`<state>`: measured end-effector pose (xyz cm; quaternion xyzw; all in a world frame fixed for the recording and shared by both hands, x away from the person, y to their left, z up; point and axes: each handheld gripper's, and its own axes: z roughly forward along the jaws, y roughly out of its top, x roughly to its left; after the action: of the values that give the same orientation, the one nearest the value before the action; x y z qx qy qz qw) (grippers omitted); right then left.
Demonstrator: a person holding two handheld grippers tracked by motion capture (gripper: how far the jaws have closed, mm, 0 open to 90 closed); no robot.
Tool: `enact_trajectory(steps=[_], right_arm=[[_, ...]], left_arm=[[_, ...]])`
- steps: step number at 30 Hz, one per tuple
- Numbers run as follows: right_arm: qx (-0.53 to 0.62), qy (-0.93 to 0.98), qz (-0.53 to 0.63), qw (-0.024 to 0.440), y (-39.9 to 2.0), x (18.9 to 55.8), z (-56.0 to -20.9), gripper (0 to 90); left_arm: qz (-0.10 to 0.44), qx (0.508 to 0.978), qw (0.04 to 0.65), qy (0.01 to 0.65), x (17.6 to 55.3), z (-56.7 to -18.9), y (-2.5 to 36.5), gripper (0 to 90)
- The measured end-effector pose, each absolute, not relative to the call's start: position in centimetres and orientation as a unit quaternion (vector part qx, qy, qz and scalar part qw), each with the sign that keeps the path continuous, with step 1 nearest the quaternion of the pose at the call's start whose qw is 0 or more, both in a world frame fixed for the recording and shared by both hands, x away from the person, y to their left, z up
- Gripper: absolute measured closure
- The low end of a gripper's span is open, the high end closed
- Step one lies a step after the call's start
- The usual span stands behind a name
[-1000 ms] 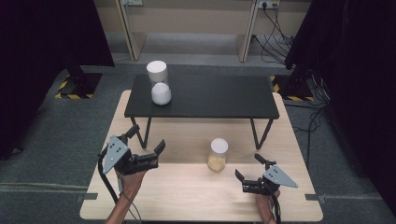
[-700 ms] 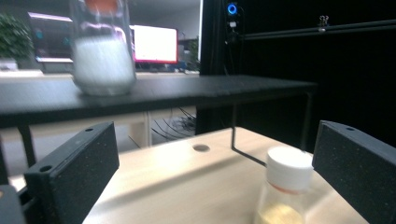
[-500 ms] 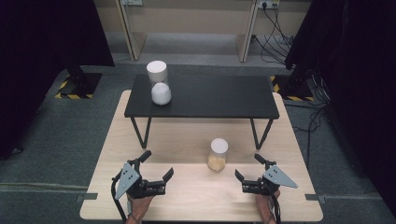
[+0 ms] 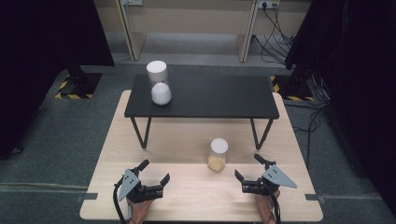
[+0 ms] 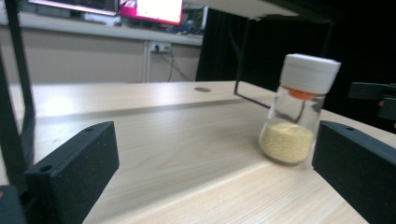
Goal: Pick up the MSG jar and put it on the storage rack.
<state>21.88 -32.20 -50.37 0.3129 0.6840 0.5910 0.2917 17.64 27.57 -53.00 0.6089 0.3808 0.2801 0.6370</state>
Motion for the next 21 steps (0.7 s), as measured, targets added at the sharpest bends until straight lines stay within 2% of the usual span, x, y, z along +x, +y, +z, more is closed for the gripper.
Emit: enact_trajectory(steps=[21], right_arm=[[0.307,0.689,0.587,0.294,-32.05,21.87,-50.24,0.6]], left_arm=[[0.301,0.618,0.629,0.363,17.40,-53.02,27.28,0.0]])
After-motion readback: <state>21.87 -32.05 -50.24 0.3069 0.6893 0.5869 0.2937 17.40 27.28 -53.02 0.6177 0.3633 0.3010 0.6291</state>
